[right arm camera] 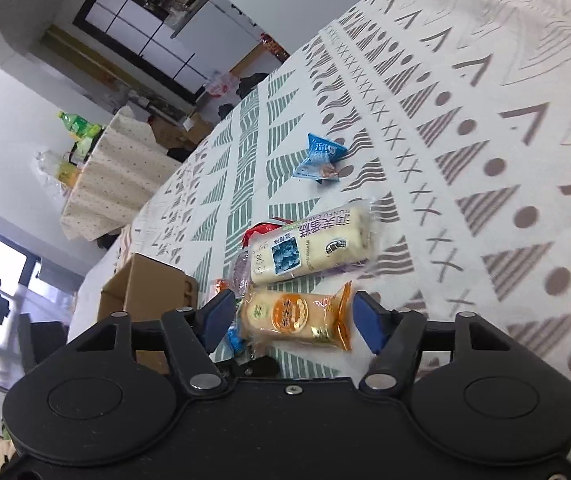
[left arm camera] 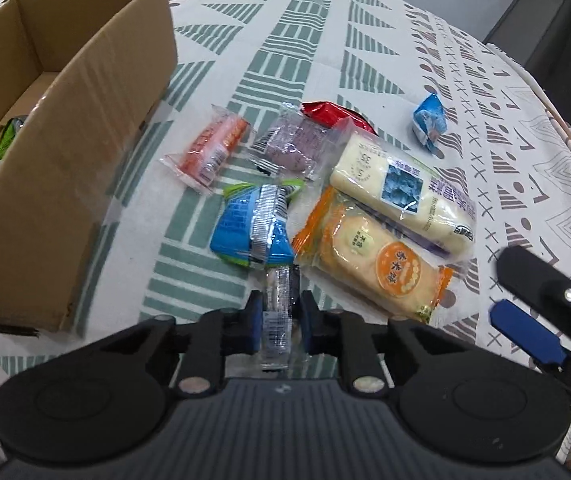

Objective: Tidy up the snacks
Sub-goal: 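Grasp the clear stick packet with left tool while right tool approaches the orange-labelled pastry, then close right tool on the orange-labelled pastry and lift it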

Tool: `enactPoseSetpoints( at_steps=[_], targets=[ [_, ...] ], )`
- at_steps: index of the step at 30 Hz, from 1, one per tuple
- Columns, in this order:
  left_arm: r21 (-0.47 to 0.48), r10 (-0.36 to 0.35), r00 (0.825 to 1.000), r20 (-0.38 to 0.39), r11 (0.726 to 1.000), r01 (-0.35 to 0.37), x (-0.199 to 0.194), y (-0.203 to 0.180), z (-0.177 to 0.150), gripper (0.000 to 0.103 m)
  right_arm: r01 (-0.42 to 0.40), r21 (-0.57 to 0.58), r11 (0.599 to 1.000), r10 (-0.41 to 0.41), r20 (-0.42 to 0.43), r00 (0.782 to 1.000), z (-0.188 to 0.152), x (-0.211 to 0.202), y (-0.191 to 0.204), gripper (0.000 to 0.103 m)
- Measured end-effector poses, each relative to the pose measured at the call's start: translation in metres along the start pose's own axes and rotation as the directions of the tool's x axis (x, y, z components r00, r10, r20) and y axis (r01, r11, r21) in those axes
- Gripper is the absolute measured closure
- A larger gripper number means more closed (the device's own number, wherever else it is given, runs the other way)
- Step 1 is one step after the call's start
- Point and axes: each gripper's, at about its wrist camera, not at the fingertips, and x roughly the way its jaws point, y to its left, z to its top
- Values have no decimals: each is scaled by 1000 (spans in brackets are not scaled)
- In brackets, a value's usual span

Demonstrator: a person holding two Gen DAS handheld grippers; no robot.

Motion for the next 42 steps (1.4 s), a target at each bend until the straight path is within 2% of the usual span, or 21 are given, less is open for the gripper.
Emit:
enactPoseSetpoints(
  at_steps=[9,16,26,32,34,36,42],
  targets=[
    [-33,-5,1000,-18,999,4,-6,7,3,85,23,-117,993,-26,-26,999,1,27,20,41],
    [-48,2,1000,-9,999,-3,-13,12,2,85,8,-168,986,-11,-19,1000,3,37,30,41],
    [-40,31,999,17,999,-31,-27,19,5,85,41,-160,986,-65,-152,986,-8,54,26,41],
    [-47,45,999,20,998,-44,-29,25,2,85,69,-220,973,-115,-203,972,-19,59,33,41],
    [-54,50,999,16,997,-49,-28,27,1,85,78,-242,967,-129,-203,971,-21,61,35,48],
    [-61,53,999,11,997,-52,-27,29,0,85,91,-257,962,-147,-208,967,-22,64,35,63],
    [-55,44,999,19,998,-43,-31,26,1,85,67,-241,968,-119,-211,970,-19,62,32,71]
  ],
)
